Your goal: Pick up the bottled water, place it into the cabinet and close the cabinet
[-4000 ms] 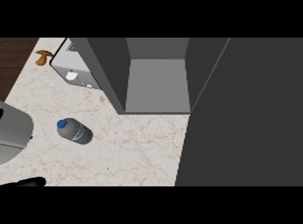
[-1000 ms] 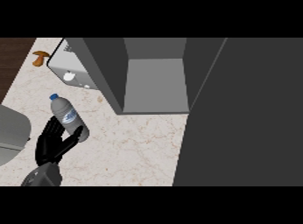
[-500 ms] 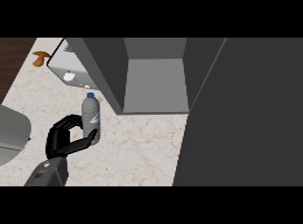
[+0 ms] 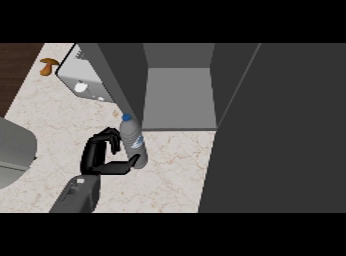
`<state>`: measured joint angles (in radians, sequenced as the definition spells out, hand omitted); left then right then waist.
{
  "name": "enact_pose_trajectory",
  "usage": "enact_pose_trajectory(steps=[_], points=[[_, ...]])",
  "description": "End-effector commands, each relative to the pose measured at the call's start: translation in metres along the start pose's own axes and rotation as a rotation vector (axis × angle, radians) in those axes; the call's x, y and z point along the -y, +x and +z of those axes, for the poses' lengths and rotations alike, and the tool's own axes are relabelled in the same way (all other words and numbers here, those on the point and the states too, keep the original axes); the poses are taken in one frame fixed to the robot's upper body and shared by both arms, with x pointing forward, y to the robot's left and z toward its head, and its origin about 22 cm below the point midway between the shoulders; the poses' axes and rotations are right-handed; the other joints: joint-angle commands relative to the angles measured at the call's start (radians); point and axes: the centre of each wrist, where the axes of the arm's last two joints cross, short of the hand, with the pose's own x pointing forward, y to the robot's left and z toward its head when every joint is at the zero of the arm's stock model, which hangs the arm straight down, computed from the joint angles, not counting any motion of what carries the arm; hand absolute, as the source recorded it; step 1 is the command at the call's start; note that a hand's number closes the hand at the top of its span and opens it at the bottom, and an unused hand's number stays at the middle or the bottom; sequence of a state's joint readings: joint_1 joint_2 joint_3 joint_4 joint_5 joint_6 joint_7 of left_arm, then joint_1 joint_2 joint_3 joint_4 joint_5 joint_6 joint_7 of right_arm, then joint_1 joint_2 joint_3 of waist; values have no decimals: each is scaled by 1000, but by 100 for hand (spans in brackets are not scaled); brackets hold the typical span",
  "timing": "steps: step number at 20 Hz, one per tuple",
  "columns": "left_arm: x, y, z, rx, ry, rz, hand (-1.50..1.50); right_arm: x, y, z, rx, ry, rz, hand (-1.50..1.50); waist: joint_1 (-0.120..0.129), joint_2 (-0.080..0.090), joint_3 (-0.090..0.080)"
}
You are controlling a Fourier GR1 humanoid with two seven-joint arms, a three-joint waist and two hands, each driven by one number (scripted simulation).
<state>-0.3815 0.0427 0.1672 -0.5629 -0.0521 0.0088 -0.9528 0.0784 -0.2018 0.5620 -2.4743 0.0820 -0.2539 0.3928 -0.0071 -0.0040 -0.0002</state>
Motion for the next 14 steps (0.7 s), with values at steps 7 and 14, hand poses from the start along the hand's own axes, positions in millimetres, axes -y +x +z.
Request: enact_pose_trajectory(steps=[7, 14], points=[[46, 37, -32, 66, -53, 179, 150, -6, 7, 20, 44, -13, 53, -150, -2, -2, 0], [92, 98, -61, 28, -78, 244, 150, 5, 16, 13, 39, -34, 54, -150, 4, -1, 0]])
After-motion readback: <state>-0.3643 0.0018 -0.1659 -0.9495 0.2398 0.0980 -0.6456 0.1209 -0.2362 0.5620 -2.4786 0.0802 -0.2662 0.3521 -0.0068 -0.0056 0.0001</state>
